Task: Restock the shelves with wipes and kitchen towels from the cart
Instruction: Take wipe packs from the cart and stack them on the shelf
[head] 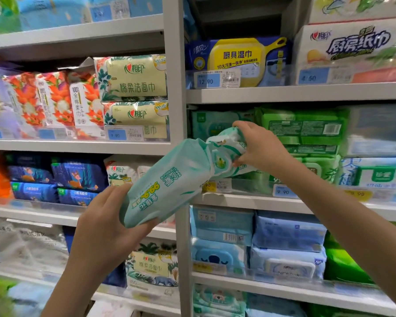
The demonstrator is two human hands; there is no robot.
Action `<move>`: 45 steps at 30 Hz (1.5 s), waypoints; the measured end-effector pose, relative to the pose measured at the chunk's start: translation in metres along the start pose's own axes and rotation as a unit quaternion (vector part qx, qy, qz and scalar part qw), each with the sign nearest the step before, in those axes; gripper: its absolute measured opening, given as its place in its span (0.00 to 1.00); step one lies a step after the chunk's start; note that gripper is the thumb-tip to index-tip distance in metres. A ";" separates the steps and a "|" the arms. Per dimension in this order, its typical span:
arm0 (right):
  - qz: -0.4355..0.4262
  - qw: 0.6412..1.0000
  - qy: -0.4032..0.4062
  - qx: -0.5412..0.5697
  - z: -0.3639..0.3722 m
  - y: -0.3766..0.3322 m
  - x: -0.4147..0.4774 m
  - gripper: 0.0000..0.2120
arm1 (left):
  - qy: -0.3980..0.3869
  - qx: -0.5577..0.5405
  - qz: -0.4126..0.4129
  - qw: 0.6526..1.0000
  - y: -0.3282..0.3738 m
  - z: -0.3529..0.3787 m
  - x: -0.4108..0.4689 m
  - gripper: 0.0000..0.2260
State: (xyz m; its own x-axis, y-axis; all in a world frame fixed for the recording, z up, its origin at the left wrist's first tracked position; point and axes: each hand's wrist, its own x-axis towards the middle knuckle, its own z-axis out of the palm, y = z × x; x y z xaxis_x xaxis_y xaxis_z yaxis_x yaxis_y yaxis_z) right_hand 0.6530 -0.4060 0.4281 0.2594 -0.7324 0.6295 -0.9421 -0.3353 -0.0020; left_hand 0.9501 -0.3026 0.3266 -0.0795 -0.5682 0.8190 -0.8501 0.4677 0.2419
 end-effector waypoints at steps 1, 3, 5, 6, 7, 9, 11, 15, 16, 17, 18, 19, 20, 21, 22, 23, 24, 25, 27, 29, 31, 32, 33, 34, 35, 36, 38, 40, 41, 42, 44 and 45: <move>-0.003 1.000 0.001 0.005 0.001 0.000 -0.002 0.47 | 0.000 -0.002 0.002 1.000 0.001 0.000 0.001 0.29; -0.014 0.999 -0.031 0.008 0.003 0.002 -0.004 0.51 | -0.004 -0.008 0.009 1.000 0.002 0.001 0.003 0.29; -0.018 0.996 -0.091 -0.015 0.002 0.004 -0.006 0.61 | -0.004 -0.014 0.011 1.000 0.002 0.001 0.002 0.29; -0.018 0.993 -0.115 -0.035 0.000 0.004 -0.005 0.65 | -0.002 -0.016 0.010 1.000 0.001 0.001 0.001 0.28; -0.017 0.990 -0.128 -0.057 -0.002 0.004 -0.005 0.66 | 0.001 -0.016 0.008 1.000 0.001 0.001 0.000 0.28; -0.021 0.988 -0.116 -0.100 -0.004 0.002 -0.003 0.65 | 0.007 -0.015 0.006 1.000 -0.001 0.002 -0.002 0.28; -0.038 0.990 -0.067 -0.118 -0.001 0.000 -0.004 0.58 | 0.011 -0.015 0.004 1.000 -0.002 0.004 -0.004 0.28; -0.062 0.995 0.004 -0.074 0.011 0.007 -0.007 0.50 | 0.006 -0.011 0.004 1.000 -0.005 0.005 -0.005 0.28; -0.063 0.996 0.012 -0.069 0.013 0.009 -0.007 0.50 | 0.002 -0.014 0.004 1.000 -0.006 0.005 -0.004 0.29; -0.063 0.996 0.019 -0.065 0.015 0.009 -0.008 0.49 | -0.001 -0.015 0.006 1.000 -0.006 0.006 -0.003 0.29; -0.062 0.996 0.024 -0.063 0.016 0.009 -0.010 0.49 | -0.004 -0.016 0.007 1.000 -0.006 0.005 -0.002 0.29; -0.059 0.996 0.025 -0.065 0.017 0.009 -0.011 0.48 | -0.005 -0.018 0.008 1.000 -0.005 0.005 -0.001 0.29; -0.055 0.996 0.021 -0.068 0.016 0.008 -0.012 0.48 | -0.005 -0.021 0.008 1.000 -0.005 0.005 0.000 0.29; -0.051 0.996 0.011 -0.066 0.015 0.008 -0.011 0.49 | -0.006 -0.022 0.008 1.000 -0.004 0.006 0.000 0.29; -0.042 0.998 -0.011 -0.053 0.011 0.007 -0.009 0.49 | -0.009 -0.022 0.009 1.000 -0.003 0.006 -0.001 0.29; -0.023 0.998 -0.045 -0.028 0.005 0.006 -0.004 0.50 | -0.010 -0.024 0.010 1.000 -0.003 0.007 -0.001 0.29; 0.001 0.996 -0.084 -0.006 -0.002 0.003 0.004 0.50 | -0.009 -0.027 0.010 1.000 -0.003 0.007 -0.002 0.29; 0.020 0.993 -0.118 -0.004 -0.008 -0.001 0.013 0.49 | -0.007 -0.030 0.011 0.999 -0.003 0.007 -0.002 0.29; 0.034 0.987 -0.146 -0.059 -0.017 -0.009 0.032 0.43 | -0.004 -0.030 0.012 0.999 -0.006 0.008 -0.005 0.29; 0.037 0.977 -0.177 -0.109 -0.023 -0.018 0.047 0.40 | -0.004 -0.031 0.013 0.999 -0.007 0.007 -0.007 0.30; 0.035 0.960 -0.231 -0.153 -0.030 -0.028 0.057 0.35 | -0.003 -0.029 0.010 1.000 -0.006 0.006 -0.009 0.30; 0.031 0.951 -0.250 -0.180 -0.032 -0.034 0.060 0.31 | -0.004 -0.028 0.008 1.000 -0.006 0.006 -0.010 0.30; 0.030 0.943 -0.258 -0.207 -0.032 -0.041 0.062 0.28 | -0.006 -0.029 0.006 1.000 -0.005 0.007 -0.011 0.30; 0.032 0.937 -0.259 -0.231 -0.028 -0.047 0.063 0.27 | -0.009 -0.029 0.006 1.000 -0.004 0.006 -0.012 0.30; 0.034 0.932 -0.257 -0.253 -0.023 -0.052 0.064 0.27 | -0.013 -0.027 0.006 1.000 -0.004 0.007 -0.014 0.30; 0.033 0.928 -0.253 -0.273 -0.016 -0.057 0.064 0.28 | -0.016 -0.023 0.006 1.000 -0.004 0.007 -0.015 0.29; 0.017 0.930 -0.221 -0.292 -0.007 -0.059 0.062 0.28 | -0.018 -0.020 0.000 1.000 -0.005 0.007 -0.020 0.28; 0.003 0.946 -0.177 -0.270 -0.005 -0.055 0.058 0.27 | -0.014 -0.026 -0.014 0.999 -0.006 0.008 -0.024 0.29; -0.001 0.956 -0.154 -0.248 -0.005 -0.051 0.055 0.27 | -0.009 -0.029 -0.021 0.999 -0.006 0.009 -0.026 0.29; -0.005 0.965 -0.129 -0.227 -0.004 -0.048 0.050 0.26 | -0.005 -0.032 -0.025 0.999 -0.006 0.009 -0.028 0.29; -0.017 0.978 -0.077 -0.195 0.001 -0.042 0.041 0.25 | -0.002 -0.033 -0.027 0.999 -0.005 0.009 -0.030 0.29; -0.025 0.981 -0.053 -0.183 0.003 -0.040 0.037 0.24 | -0.002 -0.033 -0.028 0.999 -0.005 0.010 -0.030 0.29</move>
State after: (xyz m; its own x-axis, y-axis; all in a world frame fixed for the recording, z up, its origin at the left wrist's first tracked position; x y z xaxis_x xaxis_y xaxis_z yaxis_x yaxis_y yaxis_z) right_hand 0.7007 -0.4214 0.4489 0.3094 -0.7848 0.5369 -0.9357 -0.1508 0.3189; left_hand 0.9517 -0.2943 0.2954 -0.0348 -0.5970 0.8015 -0.8172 0.4787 0.3211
